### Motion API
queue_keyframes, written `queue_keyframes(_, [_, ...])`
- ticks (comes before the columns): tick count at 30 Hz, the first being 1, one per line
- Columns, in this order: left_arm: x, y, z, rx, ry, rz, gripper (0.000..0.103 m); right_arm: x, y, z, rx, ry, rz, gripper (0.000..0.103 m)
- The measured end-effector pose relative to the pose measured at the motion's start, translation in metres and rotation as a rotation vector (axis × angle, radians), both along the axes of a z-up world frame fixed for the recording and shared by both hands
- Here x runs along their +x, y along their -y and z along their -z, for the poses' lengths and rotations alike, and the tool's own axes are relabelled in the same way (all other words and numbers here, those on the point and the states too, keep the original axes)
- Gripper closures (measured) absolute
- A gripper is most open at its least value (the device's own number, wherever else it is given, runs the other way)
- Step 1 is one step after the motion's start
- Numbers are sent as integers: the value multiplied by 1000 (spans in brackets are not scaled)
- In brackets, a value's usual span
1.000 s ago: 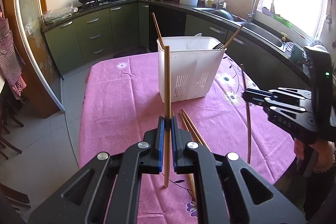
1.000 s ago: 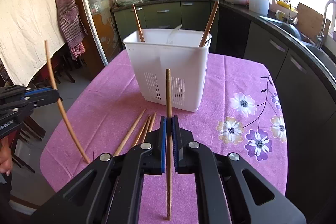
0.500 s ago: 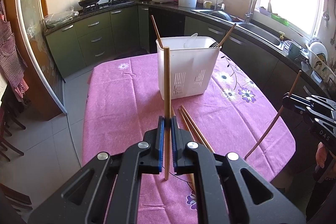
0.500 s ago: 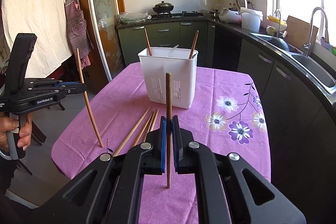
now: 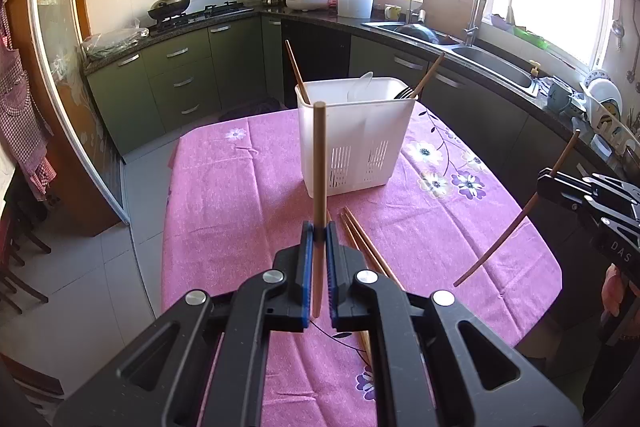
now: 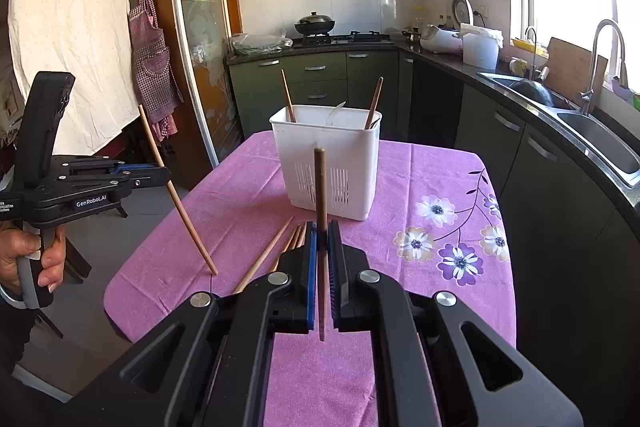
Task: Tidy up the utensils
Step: 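Insert the left gripper's chopstick into the white holder while the right gripper inserts its chopstick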
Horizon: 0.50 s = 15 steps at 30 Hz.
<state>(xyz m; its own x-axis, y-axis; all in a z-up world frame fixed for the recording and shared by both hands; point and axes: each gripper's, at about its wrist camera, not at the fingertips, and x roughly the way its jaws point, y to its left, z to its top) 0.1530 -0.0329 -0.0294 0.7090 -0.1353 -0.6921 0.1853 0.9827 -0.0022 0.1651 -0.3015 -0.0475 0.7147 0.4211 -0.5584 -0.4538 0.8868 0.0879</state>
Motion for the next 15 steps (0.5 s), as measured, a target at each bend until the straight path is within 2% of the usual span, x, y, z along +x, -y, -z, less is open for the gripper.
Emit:
queue_keyframes(8, [15,6,-30,-23,4,39,97,12,-15,-38,11,50,-49,97])
queue_keyframes(15, [40,23,-91,-55,69,94,97,48,-27,-106,67,122,-87,97])
